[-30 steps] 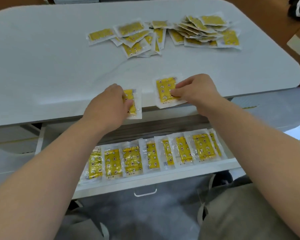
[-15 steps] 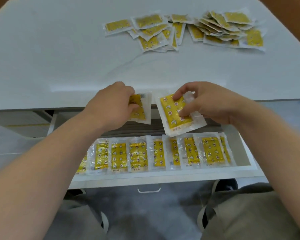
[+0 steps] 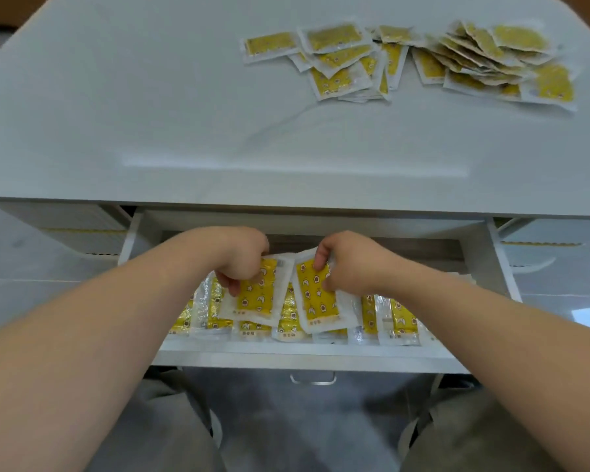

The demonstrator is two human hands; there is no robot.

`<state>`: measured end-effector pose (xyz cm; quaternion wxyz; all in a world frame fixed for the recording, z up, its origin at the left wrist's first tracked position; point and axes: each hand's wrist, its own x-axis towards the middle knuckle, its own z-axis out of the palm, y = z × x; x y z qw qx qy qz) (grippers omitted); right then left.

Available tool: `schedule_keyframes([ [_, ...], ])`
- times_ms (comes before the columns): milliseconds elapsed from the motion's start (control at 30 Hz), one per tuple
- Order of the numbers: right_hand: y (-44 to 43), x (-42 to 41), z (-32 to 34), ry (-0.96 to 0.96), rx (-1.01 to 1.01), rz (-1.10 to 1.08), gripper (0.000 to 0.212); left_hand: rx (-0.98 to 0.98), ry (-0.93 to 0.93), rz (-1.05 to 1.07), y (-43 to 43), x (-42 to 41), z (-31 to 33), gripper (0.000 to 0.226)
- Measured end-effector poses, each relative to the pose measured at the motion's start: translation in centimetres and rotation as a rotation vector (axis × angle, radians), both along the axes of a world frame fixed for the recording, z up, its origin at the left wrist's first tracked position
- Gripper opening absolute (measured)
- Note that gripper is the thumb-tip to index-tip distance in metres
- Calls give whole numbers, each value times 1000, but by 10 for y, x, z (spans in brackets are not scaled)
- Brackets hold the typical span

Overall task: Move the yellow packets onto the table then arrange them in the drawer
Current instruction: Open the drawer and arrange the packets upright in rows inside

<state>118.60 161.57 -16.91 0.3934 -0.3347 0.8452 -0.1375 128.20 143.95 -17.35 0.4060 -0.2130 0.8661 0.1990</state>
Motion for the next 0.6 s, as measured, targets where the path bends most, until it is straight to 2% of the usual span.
schedule_keyframes([
  [133,-4,5,-14,-65,15,-61,26,82,1,95,-9,3,-25,22],
  [267,-4,6,-20,-61,35,-71,27,45,21,102,-5,7,-35,29],
  [467,-9,3,-22,-42,38,-88,26,-289,22,-162,0,14,-33,52],
  [600,-11,14,-30,-71,22,-53,25,-332,77,-219,5,18,-34,57],
])
